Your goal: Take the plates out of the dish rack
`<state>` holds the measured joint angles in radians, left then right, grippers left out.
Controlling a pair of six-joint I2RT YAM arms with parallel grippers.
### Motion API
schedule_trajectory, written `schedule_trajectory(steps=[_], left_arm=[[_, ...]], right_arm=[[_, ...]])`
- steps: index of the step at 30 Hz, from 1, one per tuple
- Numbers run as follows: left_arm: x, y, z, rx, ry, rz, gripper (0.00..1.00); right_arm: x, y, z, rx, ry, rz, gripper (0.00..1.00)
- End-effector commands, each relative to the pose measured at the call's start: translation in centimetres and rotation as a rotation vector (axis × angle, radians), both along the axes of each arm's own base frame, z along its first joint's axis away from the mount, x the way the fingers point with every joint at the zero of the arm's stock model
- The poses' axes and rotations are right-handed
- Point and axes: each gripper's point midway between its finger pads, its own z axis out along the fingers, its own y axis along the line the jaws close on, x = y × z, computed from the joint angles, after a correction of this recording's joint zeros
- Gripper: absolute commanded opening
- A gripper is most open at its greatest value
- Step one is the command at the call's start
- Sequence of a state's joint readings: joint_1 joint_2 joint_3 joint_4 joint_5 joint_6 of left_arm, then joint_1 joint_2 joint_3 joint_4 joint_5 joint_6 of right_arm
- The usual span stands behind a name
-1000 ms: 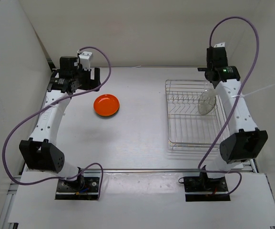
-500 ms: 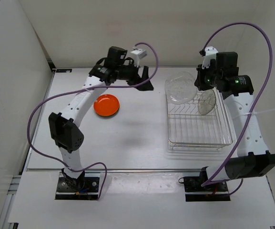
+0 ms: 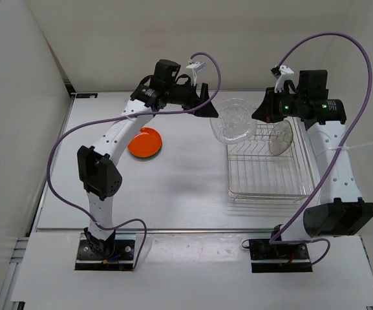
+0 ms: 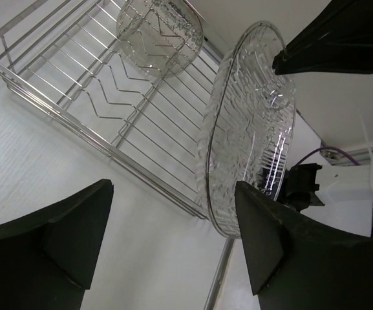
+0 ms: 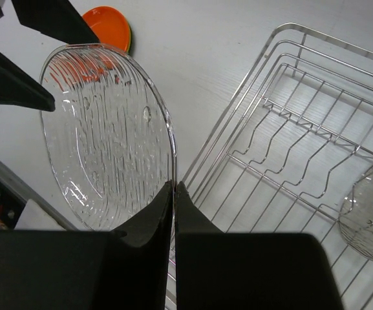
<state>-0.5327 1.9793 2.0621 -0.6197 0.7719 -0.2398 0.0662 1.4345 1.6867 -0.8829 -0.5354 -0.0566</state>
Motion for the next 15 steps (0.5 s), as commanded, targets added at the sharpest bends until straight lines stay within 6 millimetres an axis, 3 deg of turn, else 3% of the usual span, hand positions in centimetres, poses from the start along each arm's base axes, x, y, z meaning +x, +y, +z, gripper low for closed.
schedule_trajectory(steps=[1, 4, 9, 15], left_arm=[[-0.7, -0.8, 2.2, -0.05, -0.028, -0.033, 0.83], [-0.8, -1.2, 1.9, -0.047, -0.03, -0.034, 0.71], [-0.8, -1.3, 2.2, -0.04, -0.045, -0.015, 0.41], [0.2, -0.7, 2.2, 0.007, -0.088, 0.068, 0.17]], right_arm=[[-0.3, 0.9, 2.0, 0.061, -0.031, 0.034, 0.0], [0.0, 1.0, 1.8, 0.067, -0.03, 0.042, 0.0], [0.0, 0.7, 1.1, 0.053, -0.022, 0.025, 0.0], [-0.6, 0.7, 0.7, 0.058, -0.006, 0.02, 0.0]])
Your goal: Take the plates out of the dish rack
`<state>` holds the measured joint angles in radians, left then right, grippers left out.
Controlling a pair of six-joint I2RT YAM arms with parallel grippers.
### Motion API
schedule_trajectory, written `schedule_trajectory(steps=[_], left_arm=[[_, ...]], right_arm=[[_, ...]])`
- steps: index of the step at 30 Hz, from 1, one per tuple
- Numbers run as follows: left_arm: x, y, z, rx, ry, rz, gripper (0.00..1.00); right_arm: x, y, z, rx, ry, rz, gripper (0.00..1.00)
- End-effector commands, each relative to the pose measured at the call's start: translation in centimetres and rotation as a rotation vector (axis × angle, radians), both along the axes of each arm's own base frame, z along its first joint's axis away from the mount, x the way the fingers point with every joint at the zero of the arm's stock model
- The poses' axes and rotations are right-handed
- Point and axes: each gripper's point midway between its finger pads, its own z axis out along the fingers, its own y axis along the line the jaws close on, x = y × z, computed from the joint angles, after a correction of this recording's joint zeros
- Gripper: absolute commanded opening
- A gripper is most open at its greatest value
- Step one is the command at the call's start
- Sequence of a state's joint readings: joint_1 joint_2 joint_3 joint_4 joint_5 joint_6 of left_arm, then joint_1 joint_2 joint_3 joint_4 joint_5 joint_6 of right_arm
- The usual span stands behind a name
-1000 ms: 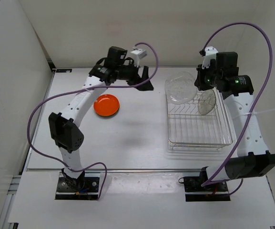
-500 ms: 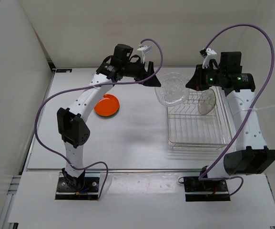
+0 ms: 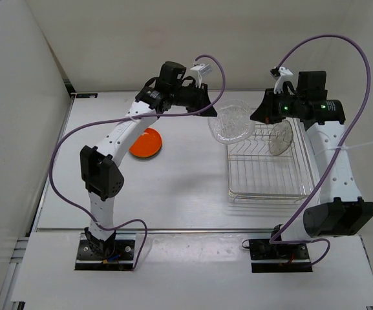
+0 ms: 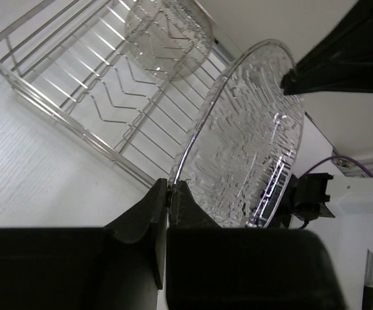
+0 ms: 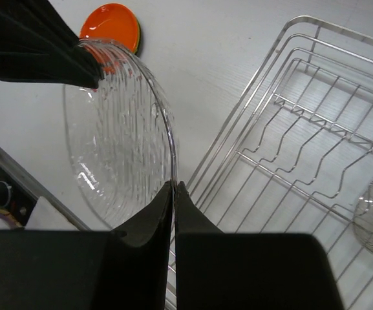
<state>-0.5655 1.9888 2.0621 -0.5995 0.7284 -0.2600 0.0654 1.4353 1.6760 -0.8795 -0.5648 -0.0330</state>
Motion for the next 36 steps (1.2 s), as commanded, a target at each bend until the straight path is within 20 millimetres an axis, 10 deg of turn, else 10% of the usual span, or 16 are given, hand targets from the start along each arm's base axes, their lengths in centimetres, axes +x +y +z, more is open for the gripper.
schedule_trajectory(steps=[1, 4, 9, 16, 24, 36], left_arm=[[0.4, 0.9, 2.9, 0.008, -0.102, 0.071, 0.11], [1.1, 1.8, 1.9, 0.065, -0.138, 0.112, 0.11], [0.6, 3.6, -1.3, 0.183, -0.227, 0.034, 0.11], [1.9, 8.5, -5.8, 0.274, -0.266, -0.086, 0.11], [4.4, 9.4, -14.1, 0.394, -0.189, -0.134, 0.11], [10.1, 10.6, -19.6, 0.334, -0.082, -0.066, 0.11]], right_arm=[[-0.7, 0.3, 0.7, 0.025, -0.034, 0.023, 0.0], [-1.1, 0.4, 0.2, 0.027, -0.025, 0.039, 0.19], [-1.2, 0.0, 0.2, 0.001, -0.042, 0.021, 0.91], [-1.2, -1.4, -0.1, -0.062, -0.063, -0.046, 0.94], [-1.6, -1.6, -0.2, -0.073, -0.07, -0.048, 0.94], [-1.9, -1.5, 0.1, -0.066, -0.079, -0.04, 0.93]])
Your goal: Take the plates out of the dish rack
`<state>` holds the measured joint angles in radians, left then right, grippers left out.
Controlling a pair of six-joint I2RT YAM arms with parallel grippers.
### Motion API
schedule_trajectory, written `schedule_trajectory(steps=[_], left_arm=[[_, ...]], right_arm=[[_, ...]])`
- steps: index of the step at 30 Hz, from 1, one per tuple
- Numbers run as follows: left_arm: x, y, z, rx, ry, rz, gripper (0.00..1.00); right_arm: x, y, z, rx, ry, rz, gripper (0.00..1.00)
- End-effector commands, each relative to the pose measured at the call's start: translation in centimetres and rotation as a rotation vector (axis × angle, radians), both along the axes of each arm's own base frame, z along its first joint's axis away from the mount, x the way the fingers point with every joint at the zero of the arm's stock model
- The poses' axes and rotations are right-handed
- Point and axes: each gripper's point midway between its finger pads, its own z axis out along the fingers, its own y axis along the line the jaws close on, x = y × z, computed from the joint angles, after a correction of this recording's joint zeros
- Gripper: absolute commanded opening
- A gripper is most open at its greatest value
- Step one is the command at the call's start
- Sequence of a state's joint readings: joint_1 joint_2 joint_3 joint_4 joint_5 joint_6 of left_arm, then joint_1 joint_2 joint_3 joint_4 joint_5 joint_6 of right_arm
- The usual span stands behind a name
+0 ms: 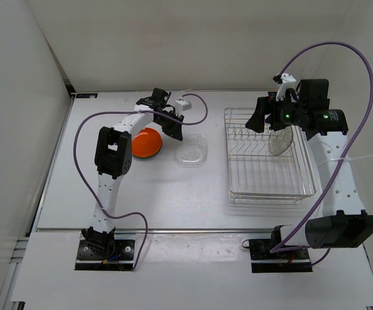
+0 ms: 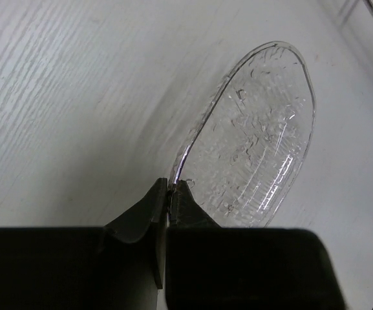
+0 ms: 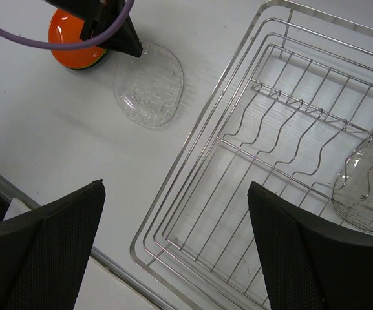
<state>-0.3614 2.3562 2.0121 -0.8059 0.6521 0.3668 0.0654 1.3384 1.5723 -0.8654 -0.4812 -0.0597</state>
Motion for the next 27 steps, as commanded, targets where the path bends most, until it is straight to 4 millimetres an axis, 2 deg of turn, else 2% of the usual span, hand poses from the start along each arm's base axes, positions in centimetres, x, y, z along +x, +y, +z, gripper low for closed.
schedule_trajectory(steps=[1, 3, 4, 13, 15, 19, 27], left_arm=[[2.1, -0.7, 5.2, -0.112, -0.095, 0.004, 0.11], [2.3, -0.8, 4.6, -0.116, -0.09, 0.013, 0.11], [2.3, -0.8, 3.6, -0.11, -0.072, 0.014, 0.11], [3.6, -0.4, 2.0, -0.091, -0.065, 0.04, 0.13], [3.9, -0.5, 2.2, -0.095, -0.075, 0.04, 0.16], [4.0, -0.4, 1.1, -0.08, -0.059, 0.045, 0.23], [4.8, -0.6, 1.1, -0.081, -0.076, 0.057, 0.35]], right_arm=[[-0.3, 0.0, 1.2, 0.002, -0.052, 0.011, 0.93], [-0.4, 0.1, 1.2, 0.009, -0.052, 0.02, 0.93], [-0.4, 0.1, 1.2, 0.009, -0.052, 0.02, 0.93], [-0.7, 0.4, 1.2, 0.021, -0.042, 0.035, 0.92], [-0.8, 0.5, 1.3, 0.026, -0.041, 0.042, 0.92], [-1.0, 0.5, 1.5, 0.027, -0.051, 0.042, 0.92], [-1.1, 0.7, 1.3, 0.032, -0.041, 0.049, 0.91]])
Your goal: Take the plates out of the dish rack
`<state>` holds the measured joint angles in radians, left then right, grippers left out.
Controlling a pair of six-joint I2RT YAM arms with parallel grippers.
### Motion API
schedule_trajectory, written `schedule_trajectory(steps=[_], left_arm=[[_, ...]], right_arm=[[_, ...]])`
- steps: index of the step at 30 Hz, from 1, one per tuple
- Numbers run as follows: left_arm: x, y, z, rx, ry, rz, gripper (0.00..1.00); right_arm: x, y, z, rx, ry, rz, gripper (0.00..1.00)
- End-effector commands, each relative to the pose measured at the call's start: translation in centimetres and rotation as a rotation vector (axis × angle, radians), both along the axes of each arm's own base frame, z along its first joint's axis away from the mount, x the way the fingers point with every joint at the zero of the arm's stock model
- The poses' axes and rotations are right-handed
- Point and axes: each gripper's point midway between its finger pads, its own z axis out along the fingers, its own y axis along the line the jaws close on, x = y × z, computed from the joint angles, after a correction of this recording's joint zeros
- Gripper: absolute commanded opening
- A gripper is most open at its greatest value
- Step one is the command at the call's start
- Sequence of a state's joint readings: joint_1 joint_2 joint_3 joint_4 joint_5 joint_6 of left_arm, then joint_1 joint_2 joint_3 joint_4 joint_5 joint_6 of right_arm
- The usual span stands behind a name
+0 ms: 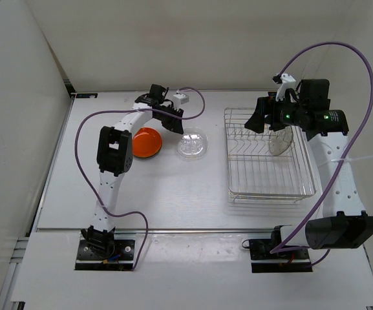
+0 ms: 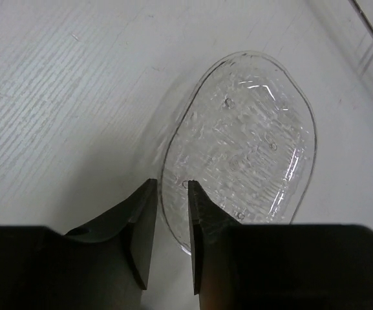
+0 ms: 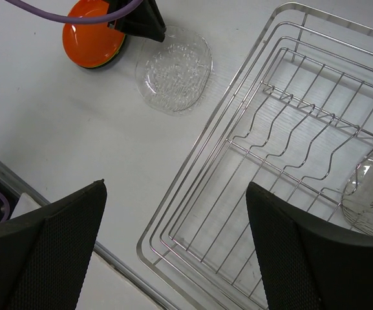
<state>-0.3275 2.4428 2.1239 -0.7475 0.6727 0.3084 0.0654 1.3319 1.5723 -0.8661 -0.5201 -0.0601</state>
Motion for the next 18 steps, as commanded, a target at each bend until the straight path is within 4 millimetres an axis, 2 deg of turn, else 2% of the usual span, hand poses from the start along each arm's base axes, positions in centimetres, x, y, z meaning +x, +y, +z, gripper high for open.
schedule_trajectory(steps=[1, 4, 7, 12, 13, 14, 16, 17, 18], left_arm=[[1.4, -0.8, 1.7, -0.033, -0.058, -0.001, 0.37], [1.9, -0.8, 1.3, -0.026, -0.064, 0.005, 0.44], [2.0, -0.7, 0.6, -0.015, -0.056, 0.01, 0.44], [2.1, -0.6, 1.1, -0.014, -0.054, 0.028, 0.49], [2.3, -0.5, 2.8, -0.016, -0.087, 0.035, 0.5], [2.1, -0.5, 3.3, -0.018, -0.092, 0.035, 0.52], [1.7, -0.3, 4.4, -0.022, -0.103, 0.035, 0.59], [1.8, -0.2, 6.9, -0.031, -0.149, 0.041, 0.64], [1.5, -0.1, 7.8, -0.034, -0.159, 0.041, 0.68]], right_arm=[[-0.6, 0.1, 0.8, 0.008, -0.037, 0.019, 0.91], [-0.8, 0.1, 1.1, 0.008, -0.046, 0.019, 0.91], [-1.1, 0.1, 1.1, 0.008, -0.046, 0.019, 0.91], [-0.9, -0.3, 0.5, -0.01, -0.038, -0.004, 0.93], [-0.5, -0.6, 0.6, -0.022, -0.048, -0.019, 0.94], [-0.1, -1.0, 0.1, -0.039, -0.038, -0.04, 1.0], [0.9, -1.8, -0.7, -0.076, -0.026, -0.083, 1.0], [1.3, -2.2, -1.2, -0.094, -0.018, -0.104, 1.0], [1.7, -2.8, -1.7, -0.124, -0.013, -0.124, 1.0]])
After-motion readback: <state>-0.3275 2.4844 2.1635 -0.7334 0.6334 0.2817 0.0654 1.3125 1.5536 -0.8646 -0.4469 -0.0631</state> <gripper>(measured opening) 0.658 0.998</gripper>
